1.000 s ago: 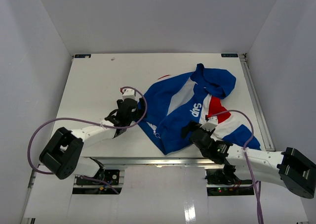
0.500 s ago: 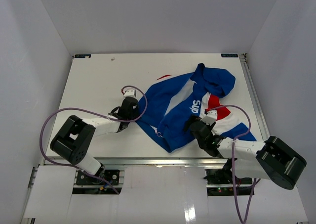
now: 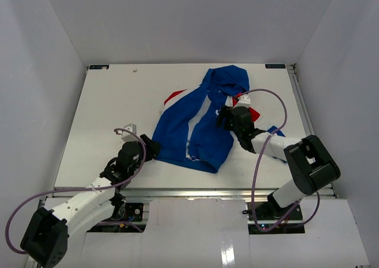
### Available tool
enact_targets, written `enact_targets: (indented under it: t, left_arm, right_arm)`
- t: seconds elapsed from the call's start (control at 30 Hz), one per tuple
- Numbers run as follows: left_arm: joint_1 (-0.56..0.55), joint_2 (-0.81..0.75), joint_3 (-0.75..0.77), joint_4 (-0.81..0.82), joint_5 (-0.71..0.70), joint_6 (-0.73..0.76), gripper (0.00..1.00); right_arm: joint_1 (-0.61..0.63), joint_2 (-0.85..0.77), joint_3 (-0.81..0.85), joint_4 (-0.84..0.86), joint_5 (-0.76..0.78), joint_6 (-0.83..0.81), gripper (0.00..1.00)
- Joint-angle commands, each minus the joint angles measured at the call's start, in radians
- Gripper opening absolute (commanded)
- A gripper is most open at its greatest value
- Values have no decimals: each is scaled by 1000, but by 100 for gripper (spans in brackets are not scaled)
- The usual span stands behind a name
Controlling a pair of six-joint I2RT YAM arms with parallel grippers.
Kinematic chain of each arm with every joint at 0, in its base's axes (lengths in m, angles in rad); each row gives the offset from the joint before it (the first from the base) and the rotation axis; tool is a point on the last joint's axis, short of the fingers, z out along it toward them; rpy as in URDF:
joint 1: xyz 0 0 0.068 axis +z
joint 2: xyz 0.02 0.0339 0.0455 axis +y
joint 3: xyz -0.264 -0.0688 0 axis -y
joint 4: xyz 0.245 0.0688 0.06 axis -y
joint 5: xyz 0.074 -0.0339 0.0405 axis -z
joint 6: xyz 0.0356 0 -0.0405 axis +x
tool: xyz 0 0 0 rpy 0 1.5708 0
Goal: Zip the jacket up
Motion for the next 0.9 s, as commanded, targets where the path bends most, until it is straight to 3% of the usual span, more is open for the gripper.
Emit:
enact_targets:
  t: [0.0, 0.17, 0.27, 0.4, 0.5, 0.63, 0.87]
  left_arm:
    - [-7, -26, 53, -75, 81, 4, 70]
    - [-7, -32, 152, -78, 157, 97, 71]
    - [-7, 20, 196, 16, 352, 173, 68]
    - [-7, 176, 301, 64, 561, 244, 61]
    - [-7, 324, 366, 78, 660, 271, 58]
    - [-11, 405, 401, 91, 687, 294, 57]
    - [-19, 551, 454, 87, 708, 330, 58]
  right_arm:
    - [5, -150, -8, -168, -37, -59, 74]
    - [108, -348, -134, -211, -34, -25, 70]
    - [150, -426, -199, -135, -169, -2, 69]
    - [210, -403, -280, 11, -256, 61, 61]
    - [309, -354, -305, 77, -218, 58, 66]
    - [392, -281, -273, 31, -61, 1, 66]
    - [410, -205, -304, -32, 64, 74, 66]
